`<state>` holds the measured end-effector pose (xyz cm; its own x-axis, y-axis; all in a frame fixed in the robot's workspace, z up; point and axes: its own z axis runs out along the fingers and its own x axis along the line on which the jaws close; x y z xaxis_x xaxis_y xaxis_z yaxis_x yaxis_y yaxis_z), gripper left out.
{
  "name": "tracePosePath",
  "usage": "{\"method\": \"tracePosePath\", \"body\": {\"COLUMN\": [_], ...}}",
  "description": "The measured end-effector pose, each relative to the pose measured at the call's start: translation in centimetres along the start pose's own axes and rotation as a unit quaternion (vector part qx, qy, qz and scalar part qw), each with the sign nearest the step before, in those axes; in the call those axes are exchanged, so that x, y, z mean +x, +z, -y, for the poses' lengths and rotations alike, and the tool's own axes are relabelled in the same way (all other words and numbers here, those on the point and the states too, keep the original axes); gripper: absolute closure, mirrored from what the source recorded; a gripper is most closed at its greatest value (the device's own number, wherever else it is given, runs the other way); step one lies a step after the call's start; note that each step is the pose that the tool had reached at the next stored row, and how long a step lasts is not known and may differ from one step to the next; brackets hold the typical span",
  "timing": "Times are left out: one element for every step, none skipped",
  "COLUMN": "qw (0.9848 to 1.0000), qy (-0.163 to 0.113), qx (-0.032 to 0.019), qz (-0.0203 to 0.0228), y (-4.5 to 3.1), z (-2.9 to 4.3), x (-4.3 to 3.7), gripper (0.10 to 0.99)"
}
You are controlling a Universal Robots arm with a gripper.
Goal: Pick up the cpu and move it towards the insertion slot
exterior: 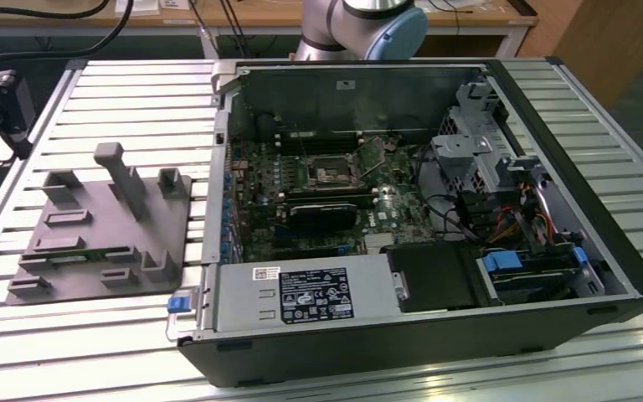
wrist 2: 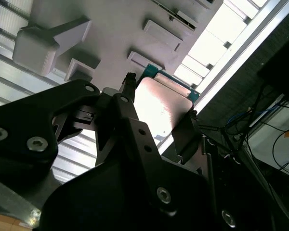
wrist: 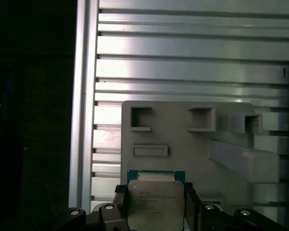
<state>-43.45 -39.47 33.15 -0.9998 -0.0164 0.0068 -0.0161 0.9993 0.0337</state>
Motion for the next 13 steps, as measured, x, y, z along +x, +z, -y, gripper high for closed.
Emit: {"method": "tracePosePath", "body": {"qw": [1.0000, 1.0000, 1.0000, 1.0000, 1.0000, 1.0000, 1.0000, 1.0000, 1.0000, 1.0000, 1.0000, 1.0000, 1.0000], "qy": [0.000, 0.000, 0.000, 0.000, 0.000, 0.000, 0.000, 0.000, 0.000, 0.000, 0.000, 0.000, 0.000], "qx": [0.0000, 0.0000, 0.0000, 0.0000, 0.0000, 0.0001, 0.0000, 0.0000, 0.0000, 0.0000, 0.0000, 0.0000, 0.0000], "qz": [0.0000, 0.0000, 0.0000, 0.0000, 0.0000, 0.0000, 0.0000, 0.0000, 0.0000, 0.0000, 0.0000, 0.0000, 0.0000], "y": [-0.06, -0.12, -0.18, -0.25, -0.34, -0.46, -0.58, -0.72, -0.87, -1.05, -1.19, -1.33, -1.47], "z": [0.00, -0.01, -0.01, -0.01, -0.01, -0.02, -0.02, -0.03, -0.03, -0.04, -0.04, -0.05, -0.05], "x": [0.00, 0.01, 0.00, 0.00, 0.00, 0.00, 0.00, 0.01, 0.01, 0.01, 0.01, 0.01, 0.01], "gripper": [0.541, 0.541, 0.541, 0.541, 0.541, 0.541, 0.541, 0.541, 0.541, 0.541, 0.541, 0.541, 0.541]}}
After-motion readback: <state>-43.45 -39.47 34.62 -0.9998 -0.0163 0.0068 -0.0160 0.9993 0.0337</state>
